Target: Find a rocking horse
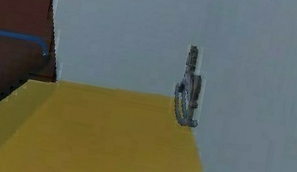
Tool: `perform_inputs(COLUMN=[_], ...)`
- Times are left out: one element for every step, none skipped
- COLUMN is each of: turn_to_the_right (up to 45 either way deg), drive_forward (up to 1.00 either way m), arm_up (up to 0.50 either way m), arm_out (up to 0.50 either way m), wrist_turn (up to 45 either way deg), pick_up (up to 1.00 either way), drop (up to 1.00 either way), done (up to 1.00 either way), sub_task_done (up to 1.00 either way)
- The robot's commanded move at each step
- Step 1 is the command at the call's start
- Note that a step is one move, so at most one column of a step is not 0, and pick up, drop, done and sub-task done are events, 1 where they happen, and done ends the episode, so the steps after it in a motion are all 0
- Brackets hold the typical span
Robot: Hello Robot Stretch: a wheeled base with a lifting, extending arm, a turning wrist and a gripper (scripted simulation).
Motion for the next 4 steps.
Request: perform_inputs(turn_to_the_right=[0.0, 0.0, 21.0, 0.0], drive_forward=[1.0, 0.1, 0.0, 0.0], arm_up=[0.0, 0.0, 0.0, 0.0], arm_out=[0.0, 0.0, 0.0, 0.0], wrist_turn=[0.0, 0.0, 0.0, 0.0], pick_up=[0.0, 0.0, 0.0, 0.0], drop=[0.0, 0.0, 0.0, 0.0], done=[0.0, 0.0, 0.0, 1.0], sub_task_done=[0.0, 0.0, 0.0, 0.0])
